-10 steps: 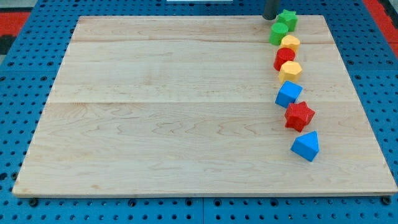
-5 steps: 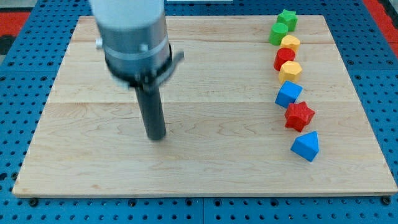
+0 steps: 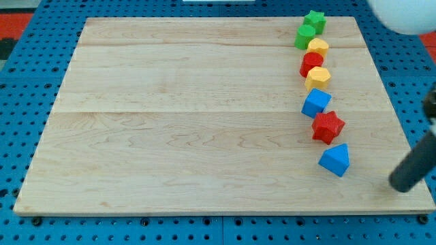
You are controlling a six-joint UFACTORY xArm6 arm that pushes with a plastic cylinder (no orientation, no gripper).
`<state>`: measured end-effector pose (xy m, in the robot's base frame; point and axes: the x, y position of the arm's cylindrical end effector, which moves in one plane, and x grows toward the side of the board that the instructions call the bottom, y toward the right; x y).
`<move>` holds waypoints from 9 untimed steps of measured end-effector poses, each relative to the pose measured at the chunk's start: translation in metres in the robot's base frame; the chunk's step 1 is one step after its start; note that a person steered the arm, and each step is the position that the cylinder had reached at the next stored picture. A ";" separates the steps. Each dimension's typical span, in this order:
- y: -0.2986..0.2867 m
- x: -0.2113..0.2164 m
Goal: Move the green circle towards the right
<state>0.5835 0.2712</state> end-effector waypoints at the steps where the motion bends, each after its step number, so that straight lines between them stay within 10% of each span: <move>1: 0.006 0.009; 2: -0.089 0.035; 4: -0.275 -0.159; 5: -0.235 -0.288; 9: -0.117 -0.317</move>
<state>0.2663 0.1541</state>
